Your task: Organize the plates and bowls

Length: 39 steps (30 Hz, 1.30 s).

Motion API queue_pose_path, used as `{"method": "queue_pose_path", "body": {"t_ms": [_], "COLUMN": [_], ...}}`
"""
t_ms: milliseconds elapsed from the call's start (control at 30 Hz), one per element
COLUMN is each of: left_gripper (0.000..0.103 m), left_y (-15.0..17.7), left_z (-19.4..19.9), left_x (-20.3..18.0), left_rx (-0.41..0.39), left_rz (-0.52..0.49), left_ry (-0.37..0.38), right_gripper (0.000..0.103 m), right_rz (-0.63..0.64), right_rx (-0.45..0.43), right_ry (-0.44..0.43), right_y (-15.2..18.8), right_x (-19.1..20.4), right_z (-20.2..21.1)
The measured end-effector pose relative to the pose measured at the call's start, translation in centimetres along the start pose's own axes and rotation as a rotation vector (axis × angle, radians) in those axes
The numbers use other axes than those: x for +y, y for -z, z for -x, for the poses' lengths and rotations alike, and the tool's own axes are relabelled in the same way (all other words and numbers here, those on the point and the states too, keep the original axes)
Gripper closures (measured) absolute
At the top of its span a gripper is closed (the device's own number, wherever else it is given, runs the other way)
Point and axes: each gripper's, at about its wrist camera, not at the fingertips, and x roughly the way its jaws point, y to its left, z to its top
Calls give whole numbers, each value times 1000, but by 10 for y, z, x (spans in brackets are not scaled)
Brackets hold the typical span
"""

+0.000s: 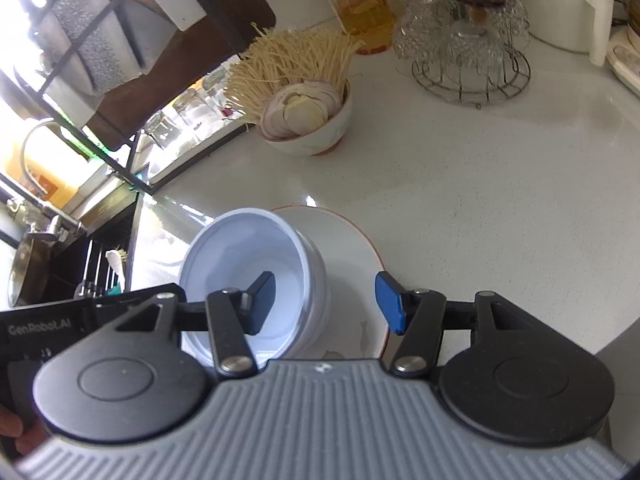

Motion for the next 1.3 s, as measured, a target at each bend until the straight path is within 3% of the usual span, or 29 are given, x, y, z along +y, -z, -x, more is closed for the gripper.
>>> {"method": "queue_pose_path", "body": {"t_ms": [733, 1100, 1300], "left_gripper": [45, 45, 45], "left_y": [23, 49, 69], "left_z": [94, 142, 151], "left_x": [-81, -129, -143], "left_rx": [-260, -364, -376], "left_rz": [-34, -50, -48], "left_ry": [-89, -111, -124], "right_gripper": [45, 45, 45], "right_rz": [163, 214, 254], "right_rx": [-242, -331, -349], "right_ry": [-125, -163, -179], "right_y": [-19, -7, 6], "right_x": [-12, -29, -33], "right_z": [99, 155, 177]}}
